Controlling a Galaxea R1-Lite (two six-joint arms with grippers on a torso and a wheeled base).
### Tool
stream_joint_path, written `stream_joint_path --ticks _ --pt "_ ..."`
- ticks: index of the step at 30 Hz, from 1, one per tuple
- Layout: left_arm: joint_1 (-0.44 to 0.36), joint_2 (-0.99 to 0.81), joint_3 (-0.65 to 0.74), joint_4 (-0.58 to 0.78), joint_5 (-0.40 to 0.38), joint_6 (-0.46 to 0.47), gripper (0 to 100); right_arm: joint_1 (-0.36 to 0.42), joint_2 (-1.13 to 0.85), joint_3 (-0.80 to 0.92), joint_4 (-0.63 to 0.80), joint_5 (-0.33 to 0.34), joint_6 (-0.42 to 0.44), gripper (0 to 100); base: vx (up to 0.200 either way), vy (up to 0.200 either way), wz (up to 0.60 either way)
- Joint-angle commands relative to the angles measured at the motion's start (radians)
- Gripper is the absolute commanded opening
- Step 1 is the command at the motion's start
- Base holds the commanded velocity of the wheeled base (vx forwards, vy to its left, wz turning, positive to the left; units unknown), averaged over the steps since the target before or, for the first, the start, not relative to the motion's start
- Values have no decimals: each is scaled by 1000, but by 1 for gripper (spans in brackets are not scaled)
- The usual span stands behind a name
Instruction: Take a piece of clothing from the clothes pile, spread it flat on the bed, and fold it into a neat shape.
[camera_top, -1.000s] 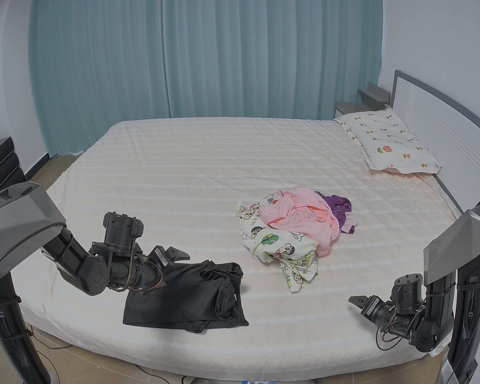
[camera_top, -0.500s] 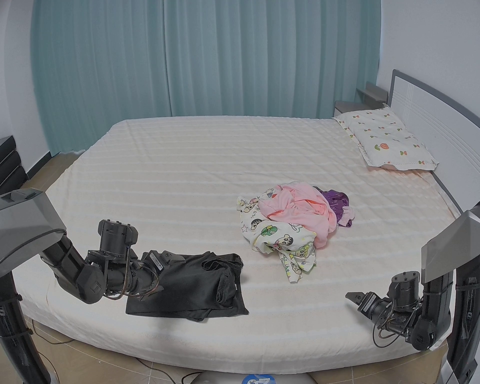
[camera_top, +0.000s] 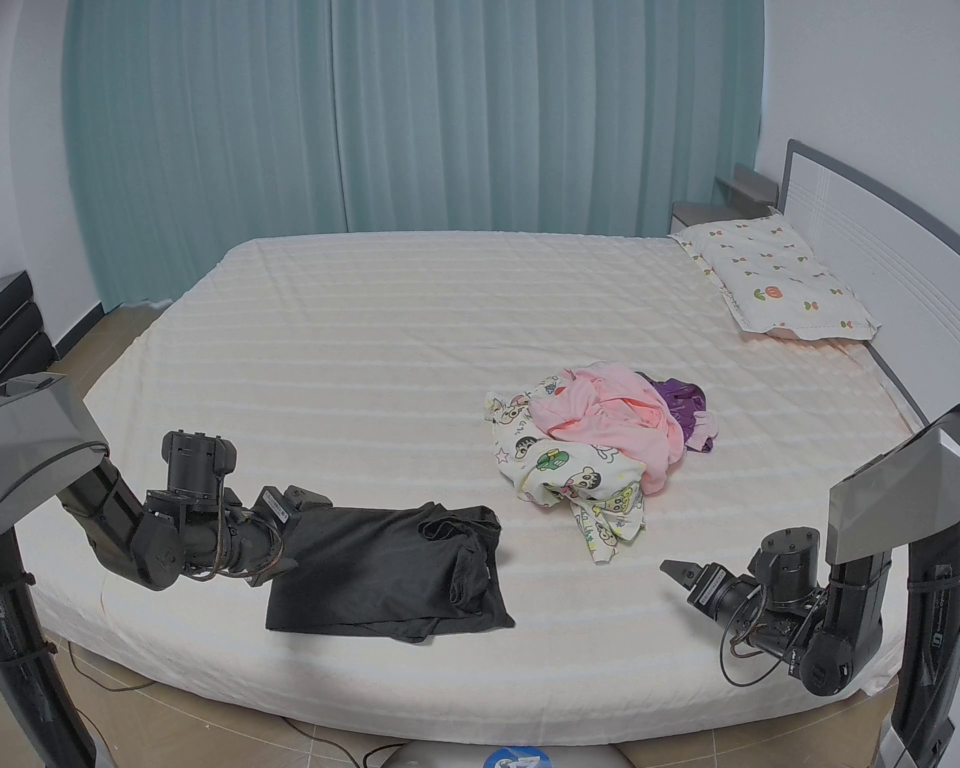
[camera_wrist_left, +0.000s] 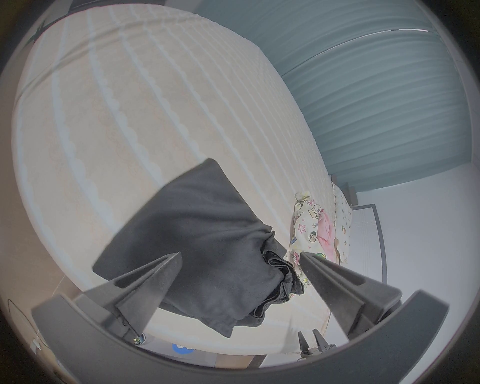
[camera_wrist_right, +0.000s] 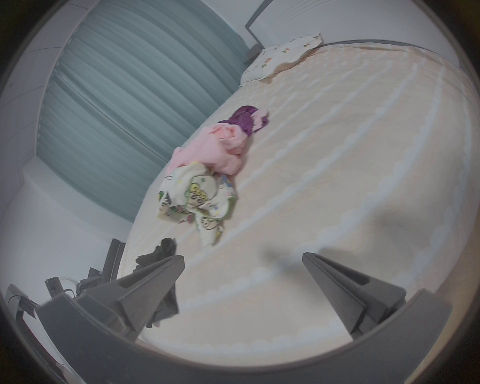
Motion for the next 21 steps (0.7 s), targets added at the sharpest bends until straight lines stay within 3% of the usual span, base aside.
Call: stream_joint_path --ticks 1,6,21 --pt "40 -1 0 -1 -12 1 100 10 -30 -44 -17 6 -3 100 0 200 0" --pt "86 0 -1 -1 -70 1 100 87 -56 -112 -15 6 -7 100 0 200 0" --pt "88 35 -18 2 -73 -1 100 200 -65 -286 120 9 -36 100 0 200 0"
